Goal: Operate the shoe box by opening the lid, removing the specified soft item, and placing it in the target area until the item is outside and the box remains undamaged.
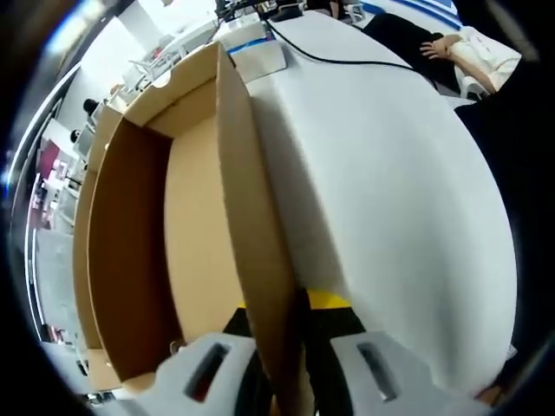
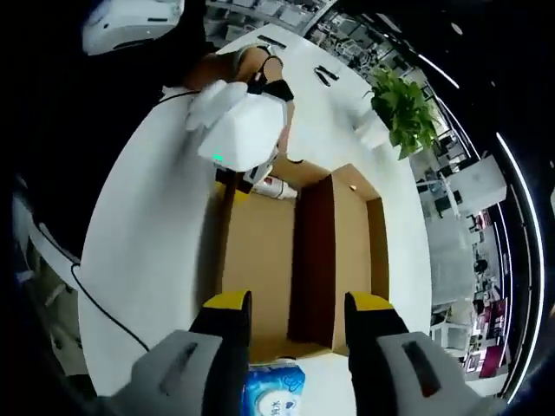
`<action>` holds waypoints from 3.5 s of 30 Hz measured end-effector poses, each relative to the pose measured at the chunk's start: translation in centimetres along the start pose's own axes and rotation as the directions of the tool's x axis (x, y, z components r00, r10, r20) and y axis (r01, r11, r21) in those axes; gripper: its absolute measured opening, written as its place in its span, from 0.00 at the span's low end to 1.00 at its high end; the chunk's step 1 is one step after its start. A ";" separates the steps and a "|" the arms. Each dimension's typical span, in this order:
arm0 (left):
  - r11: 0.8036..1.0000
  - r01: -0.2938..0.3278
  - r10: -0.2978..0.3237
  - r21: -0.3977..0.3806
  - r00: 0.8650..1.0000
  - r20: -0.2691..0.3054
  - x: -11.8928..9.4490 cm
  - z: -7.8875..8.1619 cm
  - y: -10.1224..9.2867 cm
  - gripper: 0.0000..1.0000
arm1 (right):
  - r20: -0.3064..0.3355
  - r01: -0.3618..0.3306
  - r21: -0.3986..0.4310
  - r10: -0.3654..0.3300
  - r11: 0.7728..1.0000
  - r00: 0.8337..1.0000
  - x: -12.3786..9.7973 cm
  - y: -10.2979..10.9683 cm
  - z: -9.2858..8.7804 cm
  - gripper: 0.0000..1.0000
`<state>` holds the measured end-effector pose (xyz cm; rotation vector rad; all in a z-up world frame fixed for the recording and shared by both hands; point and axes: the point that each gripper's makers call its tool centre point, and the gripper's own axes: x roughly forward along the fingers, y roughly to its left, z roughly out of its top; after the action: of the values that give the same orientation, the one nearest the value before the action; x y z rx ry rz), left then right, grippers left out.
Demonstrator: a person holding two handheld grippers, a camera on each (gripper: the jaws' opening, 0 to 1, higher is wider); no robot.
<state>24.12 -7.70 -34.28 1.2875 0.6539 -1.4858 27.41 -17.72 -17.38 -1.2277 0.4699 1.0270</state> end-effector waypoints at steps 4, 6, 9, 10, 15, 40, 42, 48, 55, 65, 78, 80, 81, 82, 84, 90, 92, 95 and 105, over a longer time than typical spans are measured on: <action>1.000 -0.004 0.004 0.003 1.000 -0.003 0.0 0.0 -0.1 0.07 | 0.007 -0.028 -0.063 0.028 0.998 1.000 1.8 -0.8 1.7 0.46; 1.000 -0.005 0.005 -0.003 1.000 -0.006 -0.1 0.0 0.0 0.07 | -0.010 -0.047 -0.114 0.047 0.992 0.999 2.7 -1.0 2.1 0.46; 1.000 -0.005 0.005 -0.003 1.000 -0.007 -0.1 0.0 -0.1 0.07 | 0.000 -0.071 -0.166 0.072 0.984 0.997 3.6 -0.8 3.1 0.47; 1.000 -0.004 0.004 -0.005 1.000 -0.006 -0.1 0.0 -0.1 0.07 | 0.003 -0.086 -0.183 0.088 0.979 0.996 4.0 -0.6 3.4 0.47; 1.000 -0.006 0.006 -0.009 1.000 -0.006 -0.1 0.1 0.0 0.07 | 0.039 -0.117 -0.239 0.130 0.964 0.991 5.6 -0.4 4.4 0.49; 1.000 -0.003 0.002 -0.019 1.000 -0.006 0.0 0.1 0.1 0.07 | -0.022 -0.238 -0.554 0.271 0.798 0.962 15.6 0.3 4.2 0.47; 1.000 -0.003 0.003 -0.013 1.000 -0.008 0.0 0.1 0.1 0.07 | -0.022 -0.243 -0.585 0.285 0.774 0.958 16.5 0.4 4.8 0.47; 1.000 -0.004 0.004 -0.013 1.000 0.000 0.0 0.2 0.0 0.07 | -0.020 -0.297 -0.620 0.363 0.726 0.931 18.3 2.1 5.4 0.46; 1.000 -0.001 0.001 -0.011 1.000 -0.002 -0.1 0.2 0.0 0.07 | 0.010 -0.306 -0.605 0.392 0.735 0.920 19.2 2.1 6.5 0.44; 1.000 -0.002 0.002 -0.011 1.000 -0.003 -0.1 0.2 -0.1 0.07 | -0.001 -0.361 -0.592 0.447 0.721 0.895 20.8 2.6 6.6 0.36; 1.000 -0.005 0.005 -0.007 1.000 -0.007 -0.1 0.2 -0.1 0.07 | -0.052 -0.392 -0.575 0.446 0.718 0.893 20.0 2.2 5.6 0.25; 1.000 -0.004 0.004 -0.008 1.000 -0.006 -0.1 0.2 -0.1 0.07 | -0.042 -0.400 -0.577 0.462 0.713 0.886 20.1 2.7 6.2 0.29; 1.000 -0.004 0.004 -0.009 1.000 -0.007 -0.1 0.2 -0.1 0.07 | -0.040 -0.402 -0.578 0.468 0.710 0.883 20.3 2.9 6.4 0.31; 1.000 -0.005 0.005 -0.009 1.000 -0.007 -0.1 0.2 -0.1 0.07 | -0.040 -0.402 -0.580 0.468 0.709 0.883 20.3 3.0 6.5 0.31; 1.000 -0.004 0.004 -0.011 1.000 -0.005 -0.1 0.2 -0.1 0.07 | -0.043 -0.407 -0.573 0.470 0.711 0.881 20.3 2.8 6.5 0.28; 1.000 -0.003 0.003 -0.010 1.000 -0.004 0.0 0.2 -0.1 0.07 | -0.090 -0.457 -0.484 0.477 0.746 0.874 19.1 2.9 4.5 0.19; 1.000 -0.002 0.002 -0.011 1.000 -0.004 0.0 0.2 -0.1 0.07 | -0.119 -0.478 -0.467 0.482 0.744 0.868 18.7 3.1 3.7 0.20; 1.000 -0.003 0.003 -0.008 1.000 -0.006 0.0 0.2 -0.1 0.07 | -0.109 -0.467 -0.473 0.477 0.747 0.872 18.9 3.3 3.8 0.24; 1.000 -0.001 0.001 -0.009 1.000 -0.002 -0.1 0.2 0.0 0.07 | -0.102 -0.513 -0.353 0.513 0.782 0.852 18.9 4.8 3.1 0.21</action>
<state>24.01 -7.81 -34.17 1.2829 0.6605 -1.4790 32.07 -7.66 -33.68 -1.4704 0.6549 1.6433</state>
